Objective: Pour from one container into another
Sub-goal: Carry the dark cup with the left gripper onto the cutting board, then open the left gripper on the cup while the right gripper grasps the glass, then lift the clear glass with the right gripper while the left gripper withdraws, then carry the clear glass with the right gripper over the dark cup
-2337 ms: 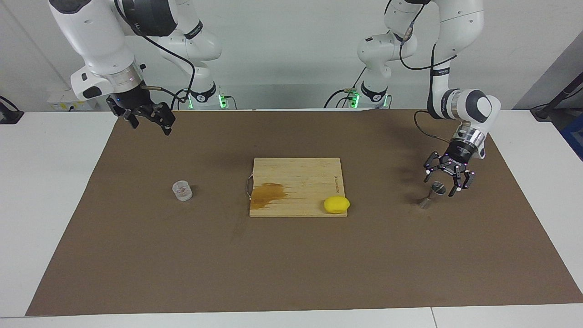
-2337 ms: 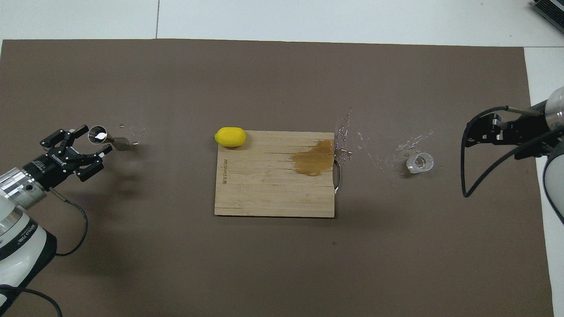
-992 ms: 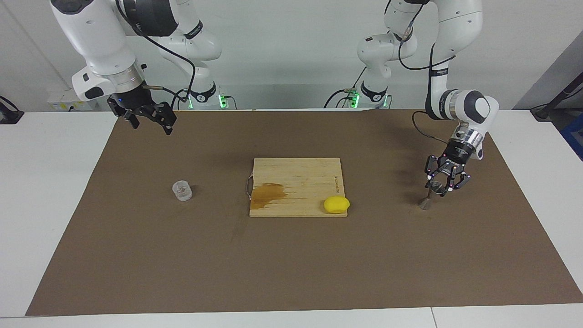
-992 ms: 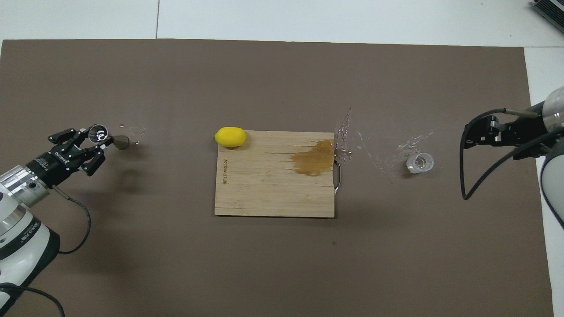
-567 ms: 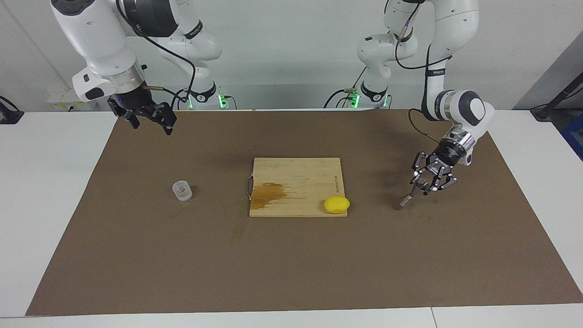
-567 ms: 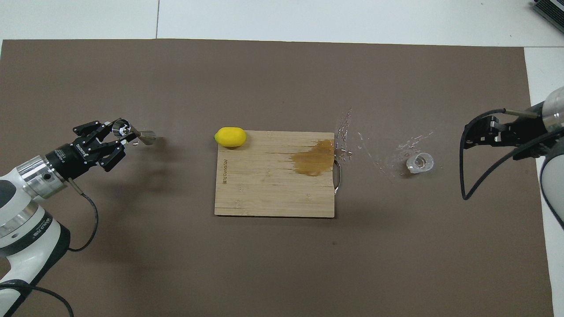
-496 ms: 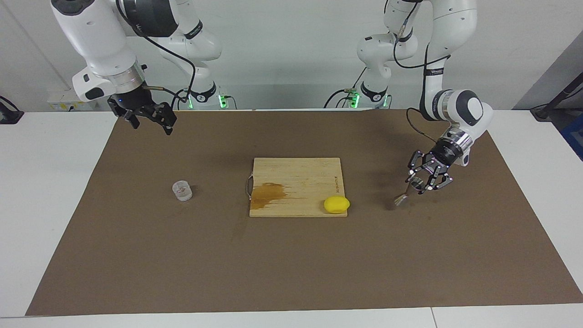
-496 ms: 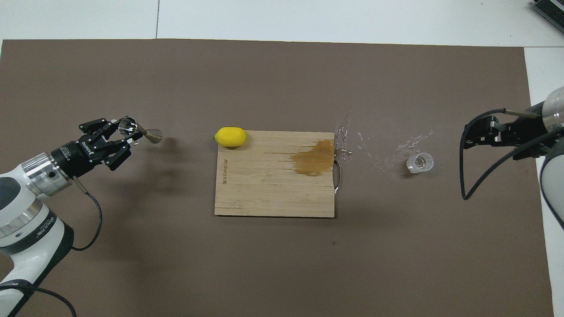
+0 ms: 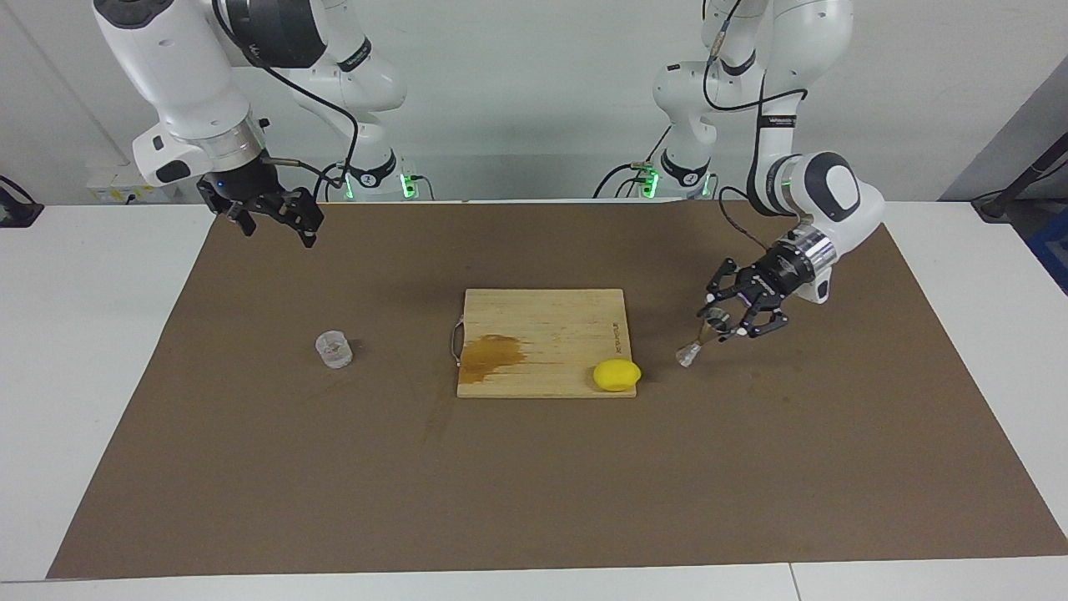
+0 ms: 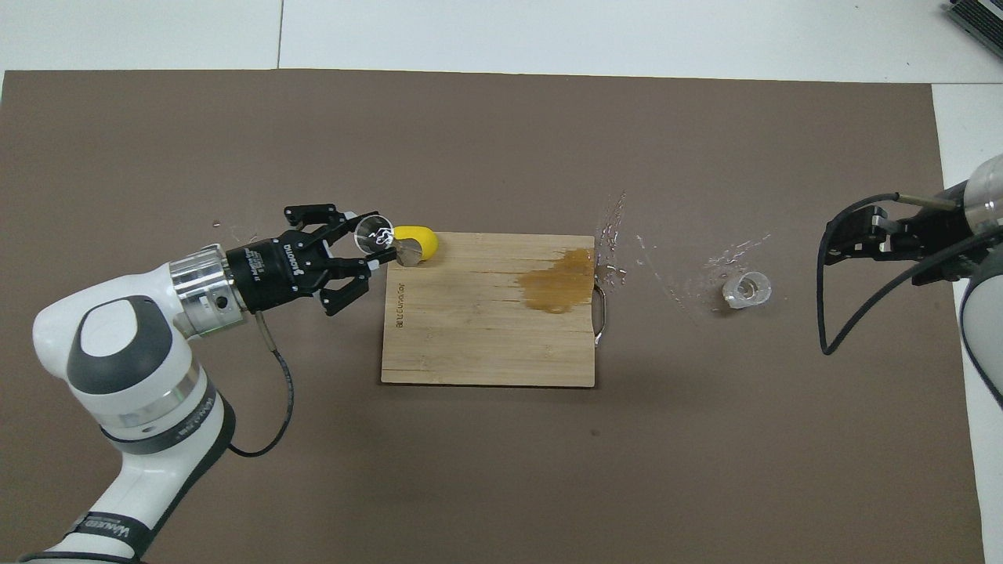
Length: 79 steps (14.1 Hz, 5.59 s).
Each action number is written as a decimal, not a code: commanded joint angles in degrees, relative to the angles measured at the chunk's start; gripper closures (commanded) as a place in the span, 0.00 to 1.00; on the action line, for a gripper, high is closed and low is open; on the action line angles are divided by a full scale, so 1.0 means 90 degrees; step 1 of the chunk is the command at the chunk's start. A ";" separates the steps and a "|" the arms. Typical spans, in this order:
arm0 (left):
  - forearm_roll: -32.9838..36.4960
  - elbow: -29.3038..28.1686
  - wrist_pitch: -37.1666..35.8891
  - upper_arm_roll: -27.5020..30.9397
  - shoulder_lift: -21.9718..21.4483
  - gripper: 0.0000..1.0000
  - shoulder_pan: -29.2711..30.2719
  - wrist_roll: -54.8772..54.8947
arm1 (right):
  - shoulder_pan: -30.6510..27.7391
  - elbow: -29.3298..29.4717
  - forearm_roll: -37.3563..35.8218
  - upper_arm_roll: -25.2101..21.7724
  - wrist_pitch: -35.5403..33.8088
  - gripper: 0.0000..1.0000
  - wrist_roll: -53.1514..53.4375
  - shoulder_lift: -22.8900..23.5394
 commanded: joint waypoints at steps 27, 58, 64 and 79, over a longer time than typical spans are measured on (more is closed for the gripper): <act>-0.1665 0.1524 0.2425 0.0013 0.1873 1.00 -0.2888 0.1029 | -0.2100 -0.2000 0.3946 0.0007 0.1989 0.00 0.4734 0.1303; 0.6210 0.1991 0.2933 0.0121 0.0437 0.00 -0.0370 0.0824 | -0.1974 -0.3250 0.5812 0.0027 0.3220 0.32 0.2888 0.2018; 0.9159 0.2598 0.1260 0.0296 -0.0098 0.00 0.0334 0.0912 | -0.1984 -0.3153 0.5812 0.0017 0.3064 1.00 0.2937 0.2008; 1.1096 0.4238 -0.4771 -0.0881 -0.0364 0.00 0.2206 0.7317 | -0.0189 -0.2928 0.4826 -0.0002 0.3610 1.00 0.5535 0.0895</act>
